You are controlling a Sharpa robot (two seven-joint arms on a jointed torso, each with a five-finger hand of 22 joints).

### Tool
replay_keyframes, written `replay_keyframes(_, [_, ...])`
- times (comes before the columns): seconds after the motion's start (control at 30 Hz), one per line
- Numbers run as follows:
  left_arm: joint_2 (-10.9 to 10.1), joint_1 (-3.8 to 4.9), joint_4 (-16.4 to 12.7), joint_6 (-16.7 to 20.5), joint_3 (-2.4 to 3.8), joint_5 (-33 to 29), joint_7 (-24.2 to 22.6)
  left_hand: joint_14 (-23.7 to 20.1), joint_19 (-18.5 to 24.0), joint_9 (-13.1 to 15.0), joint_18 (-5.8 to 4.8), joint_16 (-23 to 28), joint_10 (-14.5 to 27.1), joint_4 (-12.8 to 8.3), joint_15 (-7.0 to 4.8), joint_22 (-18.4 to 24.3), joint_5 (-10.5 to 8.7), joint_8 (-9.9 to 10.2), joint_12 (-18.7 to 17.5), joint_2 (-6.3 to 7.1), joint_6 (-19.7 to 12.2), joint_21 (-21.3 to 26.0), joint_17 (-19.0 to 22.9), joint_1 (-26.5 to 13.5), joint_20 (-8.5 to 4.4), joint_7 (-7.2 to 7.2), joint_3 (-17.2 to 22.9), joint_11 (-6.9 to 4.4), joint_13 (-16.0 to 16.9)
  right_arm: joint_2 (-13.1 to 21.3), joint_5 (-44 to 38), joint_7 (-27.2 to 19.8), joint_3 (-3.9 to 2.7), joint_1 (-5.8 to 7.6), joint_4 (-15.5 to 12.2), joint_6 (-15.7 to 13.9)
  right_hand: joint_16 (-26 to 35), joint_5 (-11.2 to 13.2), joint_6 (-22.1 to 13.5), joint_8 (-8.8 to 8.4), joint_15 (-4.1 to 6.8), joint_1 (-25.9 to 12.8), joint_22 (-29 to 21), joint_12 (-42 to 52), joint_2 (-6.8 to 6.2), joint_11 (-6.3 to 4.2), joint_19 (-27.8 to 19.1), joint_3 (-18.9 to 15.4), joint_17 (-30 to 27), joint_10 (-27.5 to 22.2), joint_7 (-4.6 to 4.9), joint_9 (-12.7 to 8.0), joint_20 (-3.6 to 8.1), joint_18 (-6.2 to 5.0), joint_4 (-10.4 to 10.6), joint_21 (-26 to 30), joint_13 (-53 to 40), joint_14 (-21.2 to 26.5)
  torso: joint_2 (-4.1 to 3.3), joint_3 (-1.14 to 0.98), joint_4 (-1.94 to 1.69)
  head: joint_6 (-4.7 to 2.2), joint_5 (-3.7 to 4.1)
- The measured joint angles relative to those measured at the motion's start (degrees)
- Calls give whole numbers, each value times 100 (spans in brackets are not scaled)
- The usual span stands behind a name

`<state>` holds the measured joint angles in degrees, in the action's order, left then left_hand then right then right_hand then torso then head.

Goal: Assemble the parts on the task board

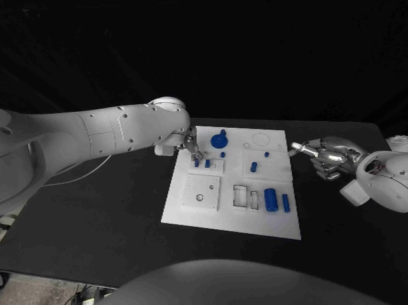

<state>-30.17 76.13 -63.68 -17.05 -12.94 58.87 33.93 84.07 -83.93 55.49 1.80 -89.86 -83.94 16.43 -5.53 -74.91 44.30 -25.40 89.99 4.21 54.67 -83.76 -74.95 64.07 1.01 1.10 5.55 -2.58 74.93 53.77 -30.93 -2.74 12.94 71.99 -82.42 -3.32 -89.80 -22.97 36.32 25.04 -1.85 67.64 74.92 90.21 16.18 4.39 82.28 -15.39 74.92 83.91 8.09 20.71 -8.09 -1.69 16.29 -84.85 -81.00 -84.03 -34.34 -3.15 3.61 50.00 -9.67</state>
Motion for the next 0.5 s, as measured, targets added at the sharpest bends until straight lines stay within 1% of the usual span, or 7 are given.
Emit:
replay_keyframes(0.2, [17, -4, 26, -36, 0, 2, 7, 0, 0, 15, 0, 0, 0, 0, 0, 0, 4, 0, 0, 0, 21, 0, 0, 0, 0, -20, 0, 0, 0, -6, 0, 0, 0, 0, 1, 4, 0, 0, 0, 0, 0, 0, 0, 1, 0, 0, 0, 0, 0, 0, 0, 0, 0, 0, 0, 0, 0, 0, -1, 0, -2, 0, -5])
replay_keyframes(0.27, [21, -6, 32, -44, 0, 3, 8, 0, 0, 29, 0, 0, 0, 16, 0, 0, 62, -30, 0, 0, 21, 0, 1, 0, 0, -20, 16, 0, 0, -7, 0, 0, 0, 0, 1, 5, 0, 0, 0, 0, 0, 0, 0, 1, 0, 0, 0, 0, 0, 0, 0, 0, 0, -1, 0, 0, 0, 0, -1, 0, -2, 0, -6])
replay_keyframes(0.37, [26, -6, 41, -52, 0, 4, 8, 0, 0, 43, 0, 0, 0, 16, 0, 0, 97, -29, 0, 0, 21, 0, 1, 0, 0, -20, 16, 0, 0, -7, 0, 0, 0, 0, 2, 6, 0, 0, 0, 0, 0, 0, 0, 2, 0, 0, 0, 0, 0, 0, 0, 0, 0, 0, 0, 0, 0, 0, -1, -1, -2, 0, -8])
replay_keyframes(0.5, [33, -9, 54, -59, 0, 5, 9, 0, 0, 77, 0, 0, -20, 12, 0, 0, 248, -57, 0, 0, 20, 0, 1, 0, 0, -20, 51, -20, 0, -7, 0, 0, 0, 0, 2, 8, 0, 0, 0, 0, 0, 0, 0, 2, 0, 0, 0, 16, 0, 0, 0, 0, 0, 0, -16, 0, 0, 0, -1, -1, -1, 0, -9])
